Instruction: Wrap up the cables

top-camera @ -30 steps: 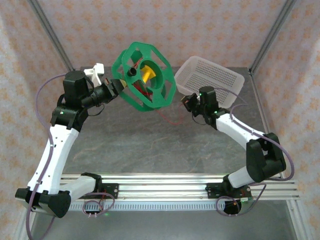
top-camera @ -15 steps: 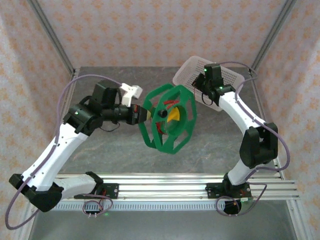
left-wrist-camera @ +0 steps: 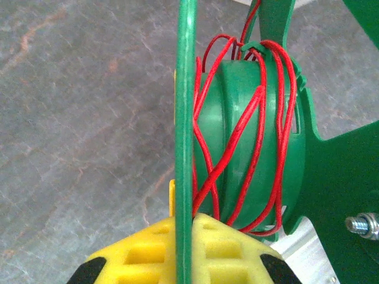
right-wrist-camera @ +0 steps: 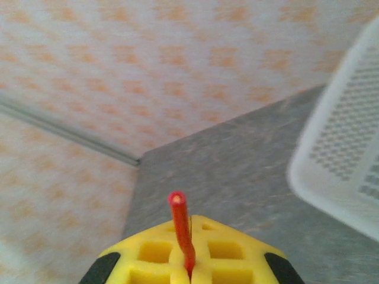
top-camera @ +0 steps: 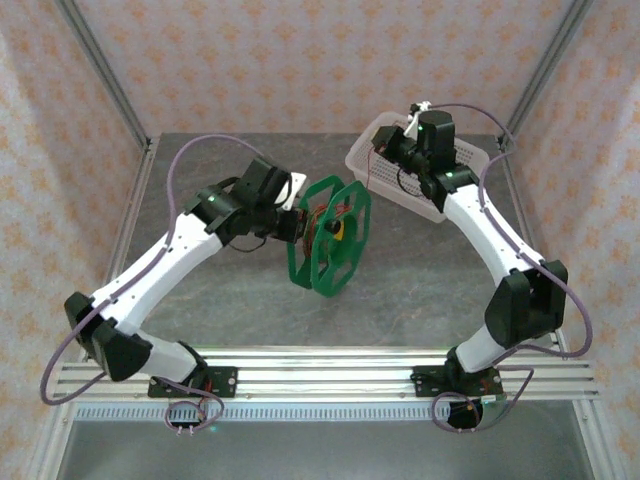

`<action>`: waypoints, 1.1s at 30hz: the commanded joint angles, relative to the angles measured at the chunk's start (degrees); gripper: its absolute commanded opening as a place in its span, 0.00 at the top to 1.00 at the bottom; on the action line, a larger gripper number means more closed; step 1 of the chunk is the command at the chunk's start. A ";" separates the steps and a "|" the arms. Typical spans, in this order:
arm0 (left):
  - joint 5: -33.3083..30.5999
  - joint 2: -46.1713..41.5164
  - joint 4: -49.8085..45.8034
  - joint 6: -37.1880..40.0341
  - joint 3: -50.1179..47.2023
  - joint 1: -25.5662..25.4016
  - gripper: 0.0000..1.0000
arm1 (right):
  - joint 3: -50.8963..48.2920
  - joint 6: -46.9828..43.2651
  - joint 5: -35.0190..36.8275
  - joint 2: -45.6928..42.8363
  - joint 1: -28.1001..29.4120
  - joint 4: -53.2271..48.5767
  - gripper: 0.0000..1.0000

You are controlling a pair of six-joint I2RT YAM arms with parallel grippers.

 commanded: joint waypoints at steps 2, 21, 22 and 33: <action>-5.35 5.48 -8.10 -1.52 6.60 -0.64 1.00 | -0.32 0.50 -6.78 -2.16 5.55 11.06 1.00; -5.44 7.99 -4.47 -19.74 8.56 8.76 1.00 | -19.52 -41.87 -6.68 -13.60 25.58 13.95 1.00; -5.77 7.81 -4.26 -20.28 8.45 9.08 1.00 | -19.26 -45.15 -7.33 -13.61 26.28 11.86 1.00; -5.39 8.89 -5.78 -23.14 11.70 11.05 1.00 | -9.22 -97.49 -5.24 -8.81 35.52 -27.59 1.00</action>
